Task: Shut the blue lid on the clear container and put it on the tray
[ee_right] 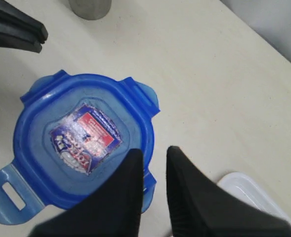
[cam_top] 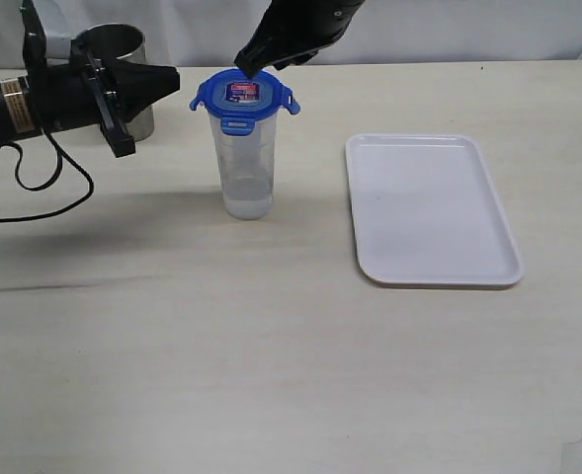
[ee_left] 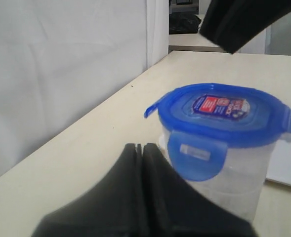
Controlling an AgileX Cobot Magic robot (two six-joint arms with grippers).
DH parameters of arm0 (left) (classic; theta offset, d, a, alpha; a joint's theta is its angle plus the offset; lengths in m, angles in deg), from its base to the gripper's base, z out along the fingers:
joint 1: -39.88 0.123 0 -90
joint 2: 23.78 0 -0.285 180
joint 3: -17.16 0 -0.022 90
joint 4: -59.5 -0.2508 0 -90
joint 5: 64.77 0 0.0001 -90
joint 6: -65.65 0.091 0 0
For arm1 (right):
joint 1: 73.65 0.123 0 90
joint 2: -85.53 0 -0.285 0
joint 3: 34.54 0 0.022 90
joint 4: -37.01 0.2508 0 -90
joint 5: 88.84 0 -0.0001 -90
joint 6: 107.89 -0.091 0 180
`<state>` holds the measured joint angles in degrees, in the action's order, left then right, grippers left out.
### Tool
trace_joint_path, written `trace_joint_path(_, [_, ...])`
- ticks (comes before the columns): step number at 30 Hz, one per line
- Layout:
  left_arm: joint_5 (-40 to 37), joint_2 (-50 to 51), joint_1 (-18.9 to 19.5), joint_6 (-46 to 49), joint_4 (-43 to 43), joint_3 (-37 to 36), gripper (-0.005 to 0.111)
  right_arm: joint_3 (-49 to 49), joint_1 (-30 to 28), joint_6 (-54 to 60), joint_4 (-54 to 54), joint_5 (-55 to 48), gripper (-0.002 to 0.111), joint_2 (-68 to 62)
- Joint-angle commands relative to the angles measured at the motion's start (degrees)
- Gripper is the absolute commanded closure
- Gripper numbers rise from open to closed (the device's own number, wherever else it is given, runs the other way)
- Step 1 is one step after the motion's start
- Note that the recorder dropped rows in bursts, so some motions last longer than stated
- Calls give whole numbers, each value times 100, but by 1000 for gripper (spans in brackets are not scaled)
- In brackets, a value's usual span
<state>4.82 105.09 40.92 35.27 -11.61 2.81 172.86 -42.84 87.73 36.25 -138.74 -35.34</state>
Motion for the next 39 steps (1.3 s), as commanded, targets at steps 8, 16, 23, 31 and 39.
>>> trace_joint_path(8, [37, -58, 424, -311, -937, -289, 107, -601, -412, 282, 294, 907, 90, 709])
trace_joint_path(16, [37, -58, 424, -247, -1053, -483, 81, -1893, -712, 606, 605, 1951, 90, 1366])
trace_joint_path(23, [37, -45, 424, -698, -1067, -483, 18, -2172, -807, 620, 659, 2047, 90, 1578])
trace_joint_path(31, [37, 465, 213, -397, -834, -483, 18, -2172, -807, 672, 737, 2024, 90, 1578])
trace_joint_path(39, [8, 635, -494, 230, -188, -483, 18, -2172, -807, 603, 761, 2004, 90, 1578])
